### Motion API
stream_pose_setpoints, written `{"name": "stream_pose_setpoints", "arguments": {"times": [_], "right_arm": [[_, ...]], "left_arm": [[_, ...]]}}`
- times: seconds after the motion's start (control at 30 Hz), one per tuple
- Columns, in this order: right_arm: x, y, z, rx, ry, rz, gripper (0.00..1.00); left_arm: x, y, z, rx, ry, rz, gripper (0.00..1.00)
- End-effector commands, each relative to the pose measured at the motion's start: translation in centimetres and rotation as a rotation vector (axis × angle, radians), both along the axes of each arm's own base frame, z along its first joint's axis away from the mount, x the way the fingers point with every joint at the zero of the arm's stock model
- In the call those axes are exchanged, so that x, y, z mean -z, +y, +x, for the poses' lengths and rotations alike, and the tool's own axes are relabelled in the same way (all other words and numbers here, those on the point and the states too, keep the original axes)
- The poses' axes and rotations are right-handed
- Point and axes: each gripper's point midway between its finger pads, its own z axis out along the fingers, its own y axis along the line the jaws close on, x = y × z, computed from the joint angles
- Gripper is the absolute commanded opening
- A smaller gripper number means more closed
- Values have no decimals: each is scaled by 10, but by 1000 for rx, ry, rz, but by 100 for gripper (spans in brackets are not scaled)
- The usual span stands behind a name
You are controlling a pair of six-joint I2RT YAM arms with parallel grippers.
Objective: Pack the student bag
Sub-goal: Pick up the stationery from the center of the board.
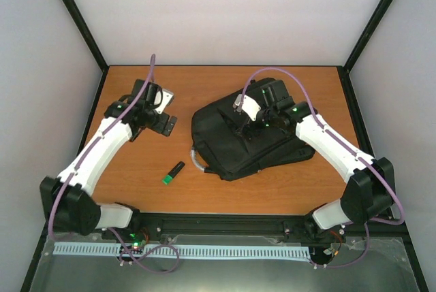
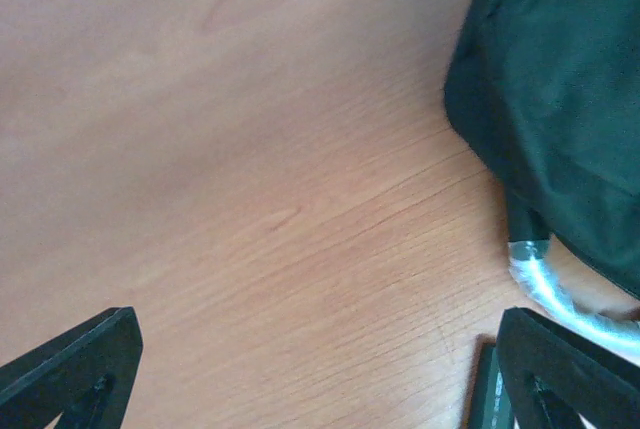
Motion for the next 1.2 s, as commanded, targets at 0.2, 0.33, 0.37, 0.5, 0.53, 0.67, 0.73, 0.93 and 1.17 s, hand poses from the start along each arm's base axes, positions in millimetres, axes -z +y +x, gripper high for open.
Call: {"name": "stream_pose_setpoints", "arguments": {"times": [0.2,0.33,0.37,0.5,0.53,0.67,0.73,0.93,1.17], "right_arm": [[-4,-2,-1,-11,-32,24,100],[-2,-1,-2,-16,-20,38,100],[-2,-1,-2,-17,-18,39,100],[1,-1,-1,-17,-14,36,100],[2,0,-1,-18,-12,37,100],[1,0,1,-18,-12,40,100],[2,1,0,-20,-13,39,100],[5,-2,-2,-18,-9,32,100],[6,-2,-1,-16,-8,30,100]], "left_arm": [[79,5,-30,-93,276,-166,97],[93,1,-45,-38,346,-163,72],[92,-1,-45,-16,345,-167,71],[98,-8,-57,139,369,-66,68],[102,-11,-61,178,388,-38,67],[114,-20,-81,297,456,32,65],[119,-27,-90,353,472,43,67],[143,-29,-103,370,537,76,70],[166,-32,-103,393,569,136,64]]}}
